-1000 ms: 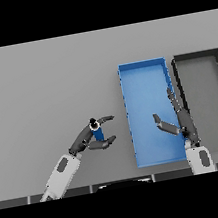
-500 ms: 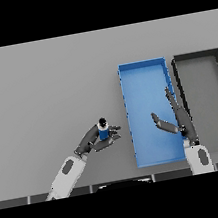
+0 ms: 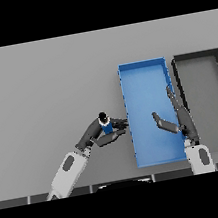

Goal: Pick up the blue pipe and place it into the blue bin.

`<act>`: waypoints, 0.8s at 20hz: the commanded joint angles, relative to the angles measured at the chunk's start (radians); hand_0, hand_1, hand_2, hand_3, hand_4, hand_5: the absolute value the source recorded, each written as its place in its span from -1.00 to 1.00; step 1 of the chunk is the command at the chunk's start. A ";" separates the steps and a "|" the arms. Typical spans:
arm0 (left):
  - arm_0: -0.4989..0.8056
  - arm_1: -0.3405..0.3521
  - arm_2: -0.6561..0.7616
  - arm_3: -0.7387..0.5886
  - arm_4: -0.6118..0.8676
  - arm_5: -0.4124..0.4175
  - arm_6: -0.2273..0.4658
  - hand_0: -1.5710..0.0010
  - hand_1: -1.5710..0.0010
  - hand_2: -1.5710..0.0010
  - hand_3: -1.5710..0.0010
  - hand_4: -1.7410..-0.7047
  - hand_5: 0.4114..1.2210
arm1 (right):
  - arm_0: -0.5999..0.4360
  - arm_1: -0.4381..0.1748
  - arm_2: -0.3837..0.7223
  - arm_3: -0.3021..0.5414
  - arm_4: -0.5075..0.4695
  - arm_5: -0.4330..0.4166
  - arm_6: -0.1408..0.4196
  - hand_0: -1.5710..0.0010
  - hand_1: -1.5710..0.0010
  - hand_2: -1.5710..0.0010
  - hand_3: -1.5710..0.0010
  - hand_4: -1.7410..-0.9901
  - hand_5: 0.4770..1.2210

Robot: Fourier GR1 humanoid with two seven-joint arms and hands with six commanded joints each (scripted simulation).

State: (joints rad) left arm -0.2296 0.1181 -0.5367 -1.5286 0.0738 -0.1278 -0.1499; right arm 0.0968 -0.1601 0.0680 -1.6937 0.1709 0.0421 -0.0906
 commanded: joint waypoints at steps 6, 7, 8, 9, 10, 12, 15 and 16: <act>-0.030 -0.023 -0.008 -0.055 -0.024 -0.025 0.090 -0.99 -0.99 -0.99 -0.99 -0.47 1.00 | 0.003 -0.007 -0.008 0.008 0.003 -0.004 -0.015 1.00 1.00 1.00 1.00 0.56 -0.56; -0.020 -0.020 -0.010 -0.066 -0.029 -0.030 0.088 -0.99 -1.00 -1.00 -1.00 -0.47 1.00 | -0.001 -0.008 -0.009 0.008 0.002 -0.004 -0.015 1.00 1.00 1.00 1.00 0.57 -0.55; -0.012 -0.014 -0.004 -0.074 -0.030 -0.036 0.077 -1.00 -1.00 -1.00 -1.00 -0.47 1.00 | 0.016 -0.004 -0.005 -0.006 0.012 -0.014 -0.020 1.00 1.00 1.00 1.00 0.59 -0.55; -0.015 -0.019 -0.001 -0.059 -0.037 -0.039 0.087 -1.00 -1.00 -1.00 -1.00 -0.47 1.00 | 0.042 0.006 0.002 -0.028 0.025 -0.028 -0.023 1.00 1.00 1.00 1.00 0.60 -0.55; -0.006 -0.021 -0.001 -0.067 -0.037 -0.046 0.081 -1.00 -1.00 -1.00 -1.00 -0.47 1.00 | 0.075 0.017 0.009 -0.055 0.040 -0.046 -0.022 1.00 1.00 1.00 1.00 0.60 -0.55; -0.019 -0.030 0.011 -0.057 -0.045 -0.050 0.093 -1.00 -1.00 -1.00 -1.00 -0.47 1.00 | 0.149 0.045 0.025 -0.117 0.077 -0.087 -0.012 1.00 1.00 1.00 1.00 0.53 -0.55; -0.025 -0.048 0.020 -0.041 -0.057 -0.059 0.096 -1.00 -1.00 -1.00 -1.00 -0.47 1.00 | 0.214 0.077 0.045 -0.195 0.119 -0.131 0.020 1.00 1.00 1.00 1.00 0.48 -0.56; -0.020 -0.052 0.019 -0.046 -0.058 -0.068 0.084 -1.00 -1.00 -1.00 -1.00 -0.47 1.00 | 0.219 0.072 0.038 -0.208 0.105 -0.125 0.014 1.00 1.00 0.97 1.00 0.47 -0.56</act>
State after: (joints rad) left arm -0.2495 0.0658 -0.5181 -1.5750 0.0148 -0.1979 -0.0691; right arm 0.3160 -0.0887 0.1054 -1.9015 0.2761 -0.0838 -0.0786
